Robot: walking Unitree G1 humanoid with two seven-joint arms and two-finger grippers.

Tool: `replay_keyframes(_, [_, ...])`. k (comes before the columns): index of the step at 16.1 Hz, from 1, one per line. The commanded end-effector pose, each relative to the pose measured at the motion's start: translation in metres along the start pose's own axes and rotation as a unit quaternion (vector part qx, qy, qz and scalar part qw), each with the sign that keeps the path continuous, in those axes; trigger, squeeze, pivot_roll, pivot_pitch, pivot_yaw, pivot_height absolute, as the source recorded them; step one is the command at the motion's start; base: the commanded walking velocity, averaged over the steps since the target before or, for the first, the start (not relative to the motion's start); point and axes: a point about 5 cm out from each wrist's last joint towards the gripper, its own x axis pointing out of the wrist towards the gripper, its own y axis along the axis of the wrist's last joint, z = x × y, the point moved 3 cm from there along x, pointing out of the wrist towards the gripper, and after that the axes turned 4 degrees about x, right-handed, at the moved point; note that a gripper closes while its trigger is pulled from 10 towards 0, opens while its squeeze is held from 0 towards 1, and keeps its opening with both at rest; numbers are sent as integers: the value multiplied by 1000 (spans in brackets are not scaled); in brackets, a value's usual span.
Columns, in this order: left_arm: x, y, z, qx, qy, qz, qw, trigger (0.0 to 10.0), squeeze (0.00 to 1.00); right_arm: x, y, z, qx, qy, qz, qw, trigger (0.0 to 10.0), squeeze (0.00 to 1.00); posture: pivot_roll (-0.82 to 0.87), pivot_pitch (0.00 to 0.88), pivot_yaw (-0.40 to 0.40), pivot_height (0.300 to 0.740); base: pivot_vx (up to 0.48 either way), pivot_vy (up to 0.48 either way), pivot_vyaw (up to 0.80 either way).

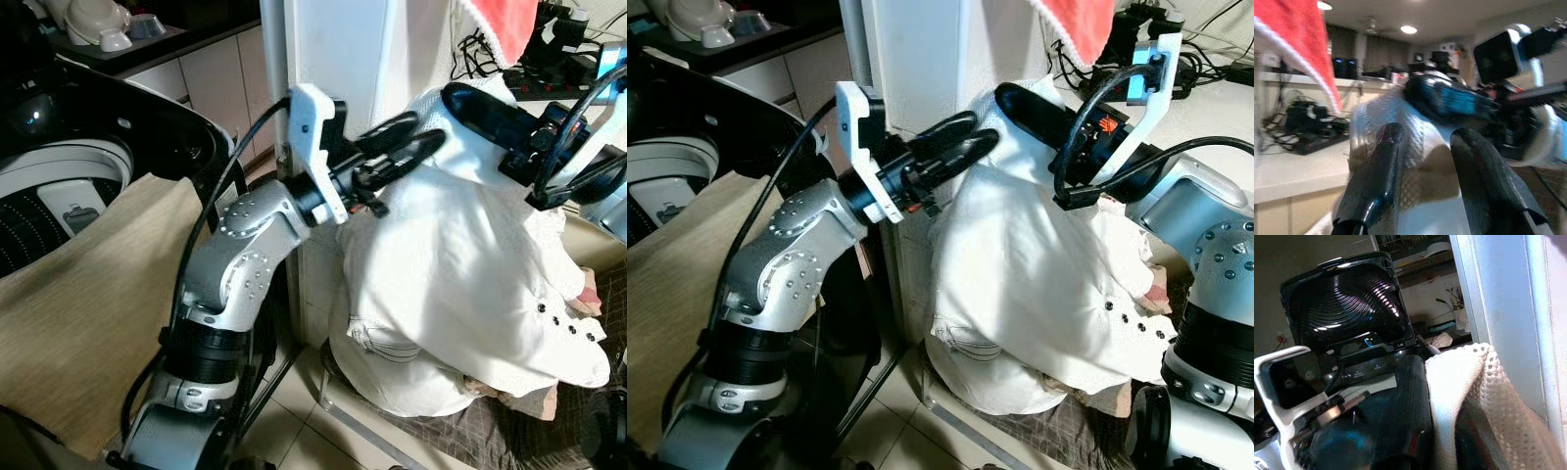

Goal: Clothes washing

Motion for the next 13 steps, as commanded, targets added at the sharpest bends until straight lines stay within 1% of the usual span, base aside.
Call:
replay_keyframes(1, [0, -11, 15, -16, -39, -23, 999, 10000, 0, 2, 9, -10, -8, 17, 12, 1000, 0, 0, -167, 0, 43, 740, 0, 0, 0])
replay_keyframes(2, [-2, -24, 27, -32, -64, -42, 997, 10000, 0, 3, 12, -11, -4, 21, 21, 1000, 0, 0, -167, 0, 43, 740, 0, 0, 0])
replay_keyframes(5, [-4, -37, 30, -29, -64, -69, 995, 10000, 0, 4, 18, -12, -2, 22, 30, 999, 0, 0, -167, 0, 45, 740, 0, 0, 0])
replay_keyframes(6, [-5, -43, 28, -25, -55, -82, 995, 10000, 0, 3, 19, -13, -2, 24, 32, 999, 0, 0, -166, 0, 43, 740, 0, 0, 0])
replay_keyframes(9, [-5, -52, 19, 10, -21, -92, 995, 10000, 0, 4, 19, -16, -1, 28, 31, 999, 0, 0, -166, 0, 43, 740, 0, 0, 0])
replay_keyframes(10, [-5, -57, 16, 46, -10, -109, 993, 10000, 0, 5, 18, -16, -3, 27, 29, 999, 0, 0, -166, 0, 43, 740, 0, 0, 0])
replay_keyframes(11, [-5, -61, 9, 67, 16, -120, 990, 10000, 0, 5, 18, -17, -1, 28, 30, 999, 0, 0, -165, 0, 46, 740, 0, 0, 0])
replay_keyframes(12, [-6, -62, 7, 70, 25, -123, 990, 10000, 145, 5, 18, -17, -1, 28, 31, 999, 0, 0, -165, 0, 46, 740, 0, 0, 0])
replay_keyframes(13, [-8, -61, 7, 60, 20, -117, 991, 10000, 1000, 5, 18, -17, -1, 27, 30, 999, 0, 0, -168, 0, 48, 740, 0, 0, 0])
